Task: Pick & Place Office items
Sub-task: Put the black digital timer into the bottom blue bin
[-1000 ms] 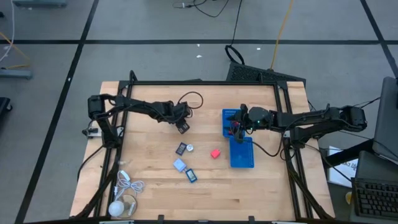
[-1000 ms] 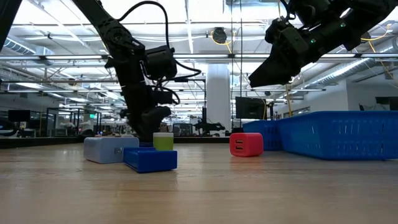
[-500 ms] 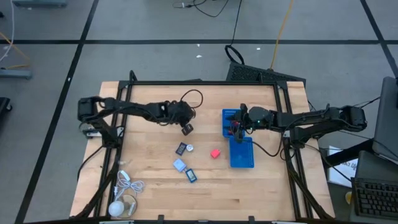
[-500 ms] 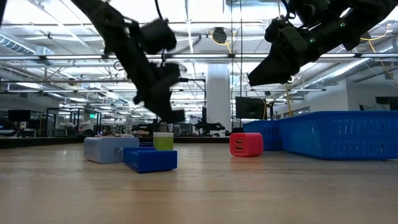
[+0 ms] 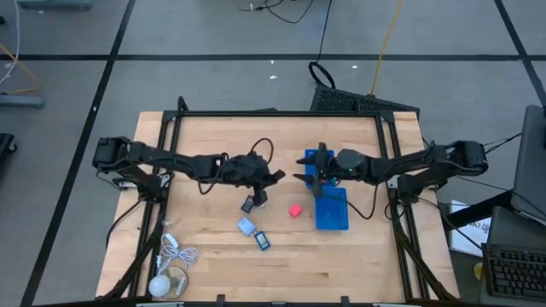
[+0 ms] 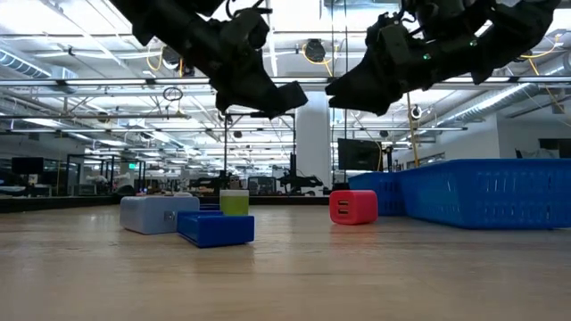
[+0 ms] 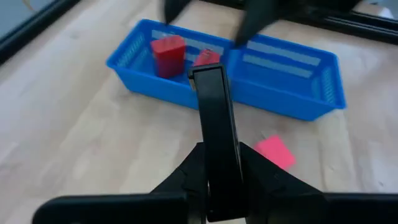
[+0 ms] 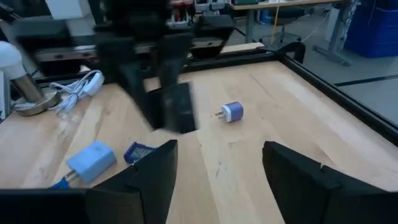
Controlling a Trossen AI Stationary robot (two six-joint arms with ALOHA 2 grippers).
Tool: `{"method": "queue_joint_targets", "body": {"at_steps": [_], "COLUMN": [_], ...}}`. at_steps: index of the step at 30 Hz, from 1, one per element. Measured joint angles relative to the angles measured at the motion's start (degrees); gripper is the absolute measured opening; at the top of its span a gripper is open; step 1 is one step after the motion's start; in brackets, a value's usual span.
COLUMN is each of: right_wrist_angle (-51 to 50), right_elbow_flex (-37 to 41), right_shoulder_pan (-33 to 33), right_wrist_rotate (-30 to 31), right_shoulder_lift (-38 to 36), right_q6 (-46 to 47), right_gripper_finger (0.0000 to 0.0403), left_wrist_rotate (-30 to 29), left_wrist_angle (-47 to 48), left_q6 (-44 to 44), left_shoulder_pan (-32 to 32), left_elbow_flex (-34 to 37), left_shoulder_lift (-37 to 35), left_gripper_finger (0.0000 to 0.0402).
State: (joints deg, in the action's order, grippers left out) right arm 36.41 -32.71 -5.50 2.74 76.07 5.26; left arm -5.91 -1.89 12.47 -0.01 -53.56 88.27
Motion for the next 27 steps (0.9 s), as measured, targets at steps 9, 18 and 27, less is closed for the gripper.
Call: {"method": "queue_joint_targets", "body": {"at_steps": [9, 18, 27], "right_wrist_angle": [5.3, 5.8, 6.7], "right_elbow_flex": [-1.7, -5.6, -7.2], "right_shoulder_pan": [0.0, 0.8, 1.5], "right_wrist_rotate": [-7.8, -7.5, -9.0], "right_shoulder_lift": [4.3, 9.8, 10.2], "right_q6": [0.1, 0.1, -0.8], "right_gripper_finger": [0.0255, 0.0252, 0.0247], "left_wrist_rotate": [-0.1, 0.0, 0.1], "left_wrist_angle": [-1.7, -2.7, -2.7], "left_q6": [-0.3, -0.1, 0.0], "left_shoulder_pan": [-1.1, -1.2, -1.3], "left_elbow_flex": [0.0, -0.1, -0.1], "left_shoulder_lift": [-0.1, -0.1, -0.1], "left_gripper_finger": [0.0052, 0.0052, 0.0052]}}
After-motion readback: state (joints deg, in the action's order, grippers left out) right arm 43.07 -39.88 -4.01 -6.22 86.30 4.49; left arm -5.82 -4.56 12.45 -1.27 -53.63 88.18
